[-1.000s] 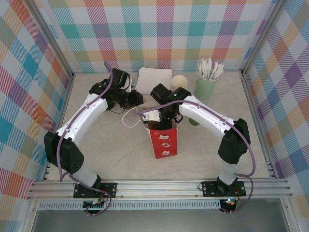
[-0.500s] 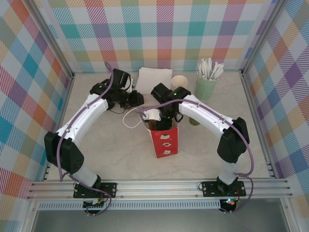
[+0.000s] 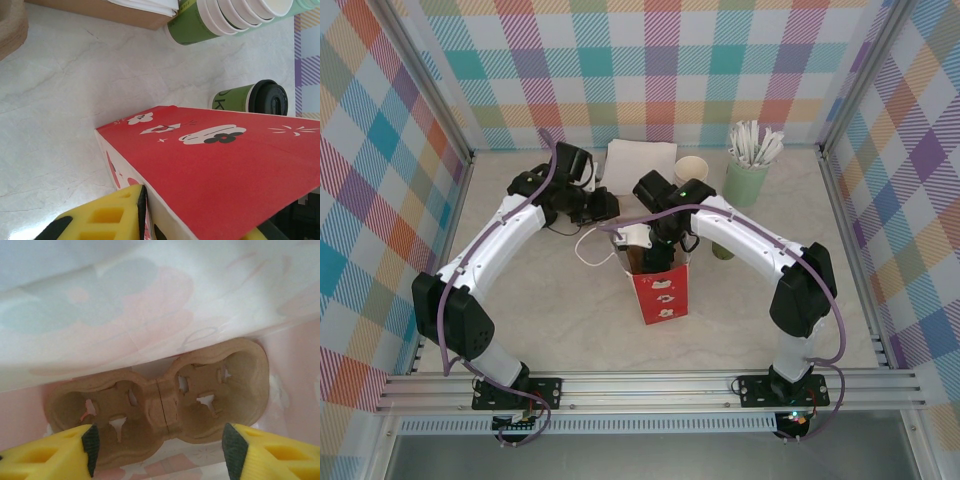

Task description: Pack the takeout coffee

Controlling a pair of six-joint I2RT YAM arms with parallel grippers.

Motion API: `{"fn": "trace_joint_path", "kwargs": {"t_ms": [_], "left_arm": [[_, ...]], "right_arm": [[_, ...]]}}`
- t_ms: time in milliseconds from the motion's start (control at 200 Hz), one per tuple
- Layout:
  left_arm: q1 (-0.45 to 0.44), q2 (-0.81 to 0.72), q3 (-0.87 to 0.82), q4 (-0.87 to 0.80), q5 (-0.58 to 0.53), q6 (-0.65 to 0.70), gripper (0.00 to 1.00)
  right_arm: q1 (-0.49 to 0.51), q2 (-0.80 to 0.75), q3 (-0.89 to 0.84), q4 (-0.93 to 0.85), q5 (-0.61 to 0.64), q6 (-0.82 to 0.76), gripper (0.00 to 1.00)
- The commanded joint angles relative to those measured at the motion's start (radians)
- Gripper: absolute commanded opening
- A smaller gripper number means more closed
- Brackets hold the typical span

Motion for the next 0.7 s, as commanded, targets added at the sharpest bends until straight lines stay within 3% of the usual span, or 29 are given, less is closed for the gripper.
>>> {"fn": "trace_joint_path", "kwargs": {"t_ms": [0, 320, 695], "left_arm": [[-0.007, -0.023, 0.029, -0.025, -0.012, 0.014, 0.20], [-0.010, -0.025, 0.037, -0.025, -0.011, 0.014, 0.08], [-0.011, -0.035, 0.054, -0.054, -0.050, 0.021, 0.00]], "right_arm": [[-0.008, -0.015, 0.020, 0.014, -0.043, 0.007, 0.70], [-0.013, -0.018, 0.021, 0.019, -0.049, 0.011, 0.73], [-0.027, -0.076, 0.035, 0.052, -0.089, 0.056, 0.77]]}}
